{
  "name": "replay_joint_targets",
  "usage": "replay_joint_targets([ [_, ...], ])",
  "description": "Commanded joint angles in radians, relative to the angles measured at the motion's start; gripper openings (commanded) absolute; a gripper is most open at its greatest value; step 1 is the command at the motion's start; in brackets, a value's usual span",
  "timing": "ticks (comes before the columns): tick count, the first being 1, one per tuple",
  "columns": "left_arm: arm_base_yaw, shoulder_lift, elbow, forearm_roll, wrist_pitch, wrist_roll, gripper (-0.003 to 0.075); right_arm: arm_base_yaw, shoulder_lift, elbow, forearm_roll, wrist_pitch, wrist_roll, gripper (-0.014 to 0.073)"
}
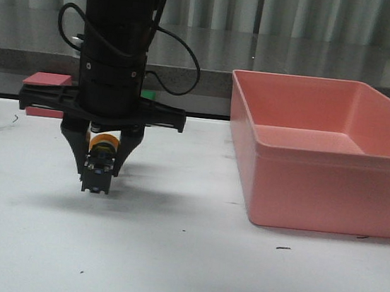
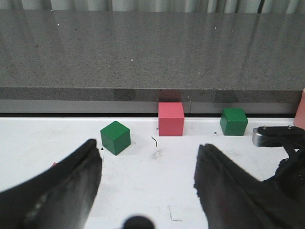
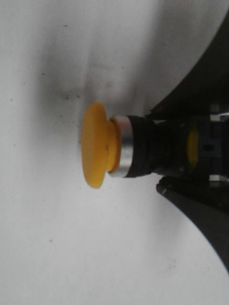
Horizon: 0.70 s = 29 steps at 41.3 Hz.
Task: Place and stand button with both arms
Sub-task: 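Lift the button out of the bin and carry it toward the left gripper, then lower the button onto the table and open the right gripper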
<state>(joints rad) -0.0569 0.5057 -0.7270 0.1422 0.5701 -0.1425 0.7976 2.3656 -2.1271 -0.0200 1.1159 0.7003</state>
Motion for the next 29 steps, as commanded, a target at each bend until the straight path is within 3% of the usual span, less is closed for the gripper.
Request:
replay_joint_targets([
  [1,-0.001,0.012,-0.033,0.004,-0.075,-0.002,0.0417,-0.008,-0.058,-0.033,0.006,-0.026,0.004,0.0258],
  [6,-0.001,0.012,-0.033,0.004,-0.075,-0.002,0.0417,-0.008,-0.051,-0.033,0.020,-0.042,0.003,0.0272],
  [16,-0.001,0.012,-0.033,0.004,-0.075,-0.002,0.0417,-0.008,-0.051,-0.033,0.030,-0.061,0.003,0.0422],
  [29,-0.001,0.012,-0.033,0.004,-0.075,-0.002,0.0417,-0.008,-0.104,-0.034,-0.005,-0.018,-0.047,0.0428],
])
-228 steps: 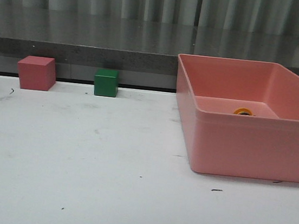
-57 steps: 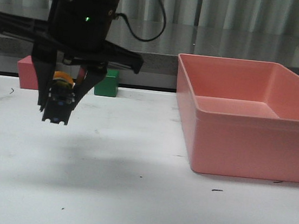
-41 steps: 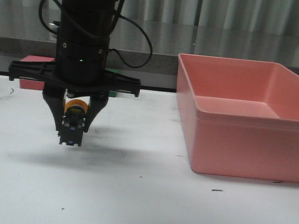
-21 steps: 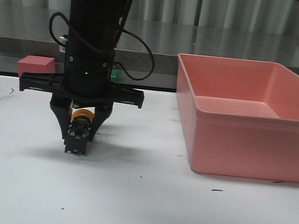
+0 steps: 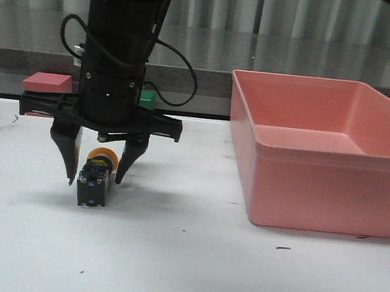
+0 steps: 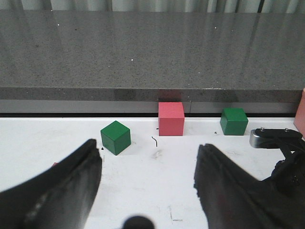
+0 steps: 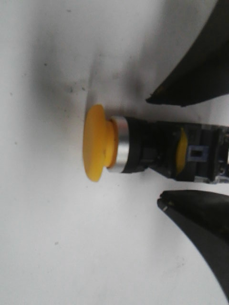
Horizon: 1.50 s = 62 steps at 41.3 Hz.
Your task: Place and stand button with both arms
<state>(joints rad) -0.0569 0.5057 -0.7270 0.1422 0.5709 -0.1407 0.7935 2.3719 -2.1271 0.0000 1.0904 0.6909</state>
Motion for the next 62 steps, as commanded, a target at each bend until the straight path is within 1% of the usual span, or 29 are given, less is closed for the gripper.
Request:
replay_joint_targets([
  [1,-0.001,0.012,-0.033,0.004,-0.076,-0.004,0.0417,-0.004,-0.123,-0.038,-0.034,0.022,-0.051,0.0428],
  [7,-0.001,0.012,-0.033,0.004,-0.076,-0.004,0.0417,-0.004,-0.197,-0.043,-0.069,0.079,-0.178,0.0428],
  [18,-0.001,0.012,-0.033,0.004,-0.076,-0.004,0.0417,-0.004,-0.369,-0.020,-0.076,0.162,-0.449,0.0426],
  [24,-0.001,0.012,-0.033,0.004,-0.076,-0.004,0.0417,-0.004,-0.508,0.117,-0.078,0.149,-0.530,0.0426],
  [32,-0.001,0.012,-0.033,0.004,-0.076,-0.004,0.0417,-0.004,-0.749,0.386,-0.078,0.012,-0.624,0.0426],
  [37,-0.001,0.012,-0.033,0.004,-0.076,-0.004,0.0417,-0.004,-0.896,0.540,-0.078,-0.034,-0.662,0.0426],
  [45,-0.001,0.012,-0.033,0.004,-0.076,-0.004,0.0417,-0.004,-1.135,0.731,-0.078,-0.093,-0.665,0.0426],
  [52,-0.001,0.012,-0.033,0.004,-0.076,-0.004,0.0417,-0.004,-1.318,0.848,-0.078,-0.116,-0.665,0.0426],
  [62,-0.001,0.012,-0.033,0.004,-0.076,-0.004,0.0417,-0.004,-1.493,0.974,-0.078,-0.110,-0.665,0.0426],
])
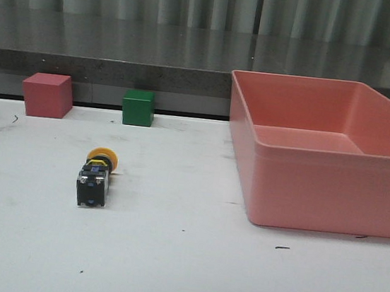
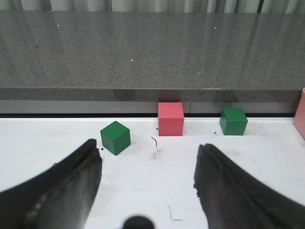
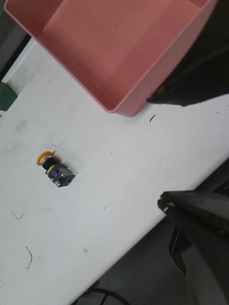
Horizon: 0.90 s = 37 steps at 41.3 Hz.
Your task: Place and stand button with both arms
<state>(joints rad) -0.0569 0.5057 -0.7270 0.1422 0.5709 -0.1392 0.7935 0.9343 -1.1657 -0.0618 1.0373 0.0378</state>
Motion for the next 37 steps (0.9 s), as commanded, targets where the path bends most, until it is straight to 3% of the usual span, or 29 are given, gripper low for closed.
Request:
replay_joint_targets([
  [1,-0.001,0.012,-0.033,0.004,-0.076,-0.006,0.0417,-0.004,-0.072,0.029,-0.016,-0.057,-0.012,0.0426],
  [13,-0.001,0.012,-0.033,0.004,-0.076,-0.006,0.0417,-0.004,-0.199,0.119,-0.016,-0.057,-0.012,0.0426],
  [37,-0.001,0.012,-0.033,-0.022,-0.119,-0.006,0.0418,-0.004,-0.206,0.119,-0.016,-0.033,-0.012,0.0426],
])
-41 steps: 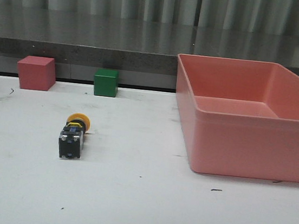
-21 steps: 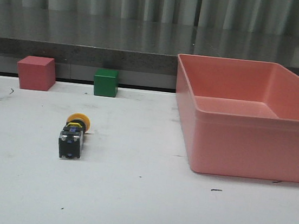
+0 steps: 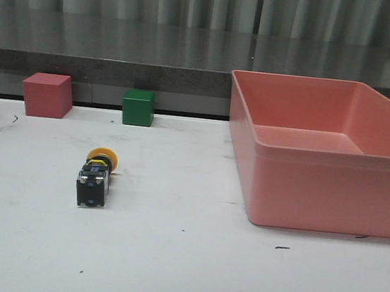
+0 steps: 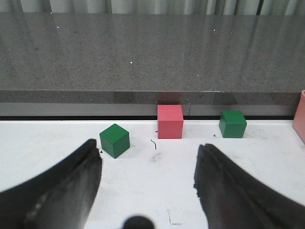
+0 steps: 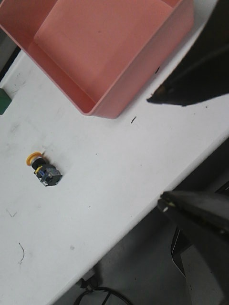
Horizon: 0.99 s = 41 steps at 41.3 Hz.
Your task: Place and stand button with both arms
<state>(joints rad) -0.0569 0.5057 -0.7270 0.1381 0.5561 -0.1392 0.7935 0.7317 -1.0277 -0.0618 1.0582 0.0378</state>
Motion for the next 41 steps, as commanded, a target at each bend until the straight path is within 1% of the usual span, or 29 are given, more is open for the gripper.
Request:
replay_joint_targets([
  [1,-0.001,0.014,-0.033,-0.021,-0.105,-0.006,0.0418,-0.004,-0.004,-0.019,-0.016,-0.054,-0.012,0.0426],
  [4,-0.001,0.024,-0.043,-0.023,-0.092,-0.006,0.0420,-0.004,-0.004,-0.019,-0.016,-0.053,-0.012,0.0426],
  [7,-0.001,0.047,-0.076,-0.023,-0.034,-0.006,0.0437,-0.004,-0.004,-0.019,-0.016,-0.053,-0.012,0.0426],
  [9,-0.001,0.073,-0.104,-0.025,0.013,0.000,0.0463,-0.004,-0.004,-0.019,-0.016,-0.053,-0.012,0.0426],
  [14,-0.009,0.145,-0.166,-0.073,0.114,0.090,0.0535,-0.004,-0.004,-0.019,-0.016,-0.053,-0.012,0.0426],
  [17,-0.029,0.191,-0.186,-0.131,0.142,0.116,0.0539,-0.004,-0.004,-0.019,-0.016,-0.053,-0.012,0.0426],
  [20,-0.064,0.239,-0.199,-0.173,0.148,0.139,0.0535,-0.004,-0.004,-0.019,-0.016,-0.053,-0.012,0.0426],
  [26,-0.139,0.345,-0.221,-0.175,0.162,0.149,0.0535,-0.004,-0.004,-0.019,-0.016,-0.053,-0.012,0.0426],
  [37,-0.349,0.593,-0.309,-0.174,0.185,0.149,0.0535,-0.004,-0.004,-0.019,-0.016,-0.053,-0.012,0.0426],
  [41,-0.398,0.700,-0.355,-0.172,0.209,0.119,0.0535,-0.004,-0.004,-0.019,-0.016,-0.053,-0.012,0.0426],
])
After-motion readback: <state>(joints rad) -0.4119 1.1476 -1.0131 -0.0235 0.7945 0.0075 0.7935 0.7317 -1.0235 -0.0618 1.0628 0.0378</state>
